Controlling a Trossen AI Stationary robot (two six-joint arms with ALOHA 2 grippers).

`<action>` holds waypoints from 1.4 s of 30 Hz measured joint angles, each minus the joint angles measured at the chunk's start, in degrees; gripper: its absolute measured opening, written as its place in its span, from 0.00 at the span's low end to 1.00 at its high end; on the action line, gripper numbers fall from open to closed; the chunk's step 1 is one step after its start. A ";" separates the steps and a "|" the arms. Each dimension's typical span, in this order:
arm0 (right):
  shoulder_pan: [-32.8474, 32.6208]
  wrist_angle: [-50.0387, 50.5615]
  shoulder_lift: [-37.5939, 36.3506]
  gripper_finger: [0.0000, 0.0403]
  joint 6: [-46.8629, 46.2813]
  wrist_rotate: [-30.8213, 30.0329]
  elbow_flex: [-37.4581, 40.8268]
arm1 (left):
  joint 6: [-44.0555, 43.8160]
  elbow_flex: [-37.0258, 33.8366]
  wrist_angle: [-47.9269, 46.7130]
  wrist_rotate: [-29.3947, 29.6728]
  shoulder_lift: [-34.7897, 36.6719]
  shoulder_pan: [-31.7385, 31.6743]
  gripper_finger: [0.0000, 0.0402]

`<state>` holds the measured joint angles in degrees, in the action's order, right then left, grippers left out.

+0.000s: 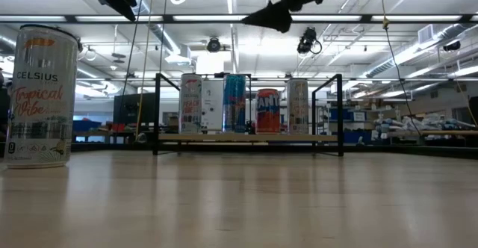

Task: Place canned beverage on shelf
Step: Put the white yellow soda can on the shelf aligned with the other white yellow soda can

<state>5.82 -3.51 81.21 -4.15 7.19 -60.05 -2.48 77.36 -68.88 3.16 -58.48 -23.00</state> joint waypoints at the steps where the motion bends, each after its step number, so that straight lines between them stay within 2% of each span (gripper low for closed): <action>1: -0.55 -1.73 0.59 0.99 -0.07 0.03 -0.06 | 0.00 0.00 0.02 0.00 -0.02 0.00 0.75; 18: -6.13 -25.64 15.91 0.97 1.35 -0.30 0.01 | -1.88 0.00 -0.02 -0.02 0.00 0.00 0.75; 27: -7.96 -28.49 18.12 0.97 1.19 -0.31 0.05 | -5.65 0.00 -2.00 -0.79 -0.02 0.73 0.75; 30: -8.61 -29.12 18.12 0.97 1.27 -0.90 0.05 | -9.64 0.00 -4.77 -2.40 0.00 2.96 0.75; 37: -8.76 -29.91 18.10 0.97 1.70 -1.20 0.00 | -17.01 0.02 -5.98 -2.75 -0.38 12.47 0.75; 42: -8.76 -29.88 18.10 0.97 1.45 -1.21 0.00 | -22.51 0.09 -6.36 0.48 -1.43 19.12 0.75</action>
<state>-2.94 -33.39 99.31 -2.71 5.98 -60.05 -24.99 77.45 -75.24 3.64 -59.91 -3.88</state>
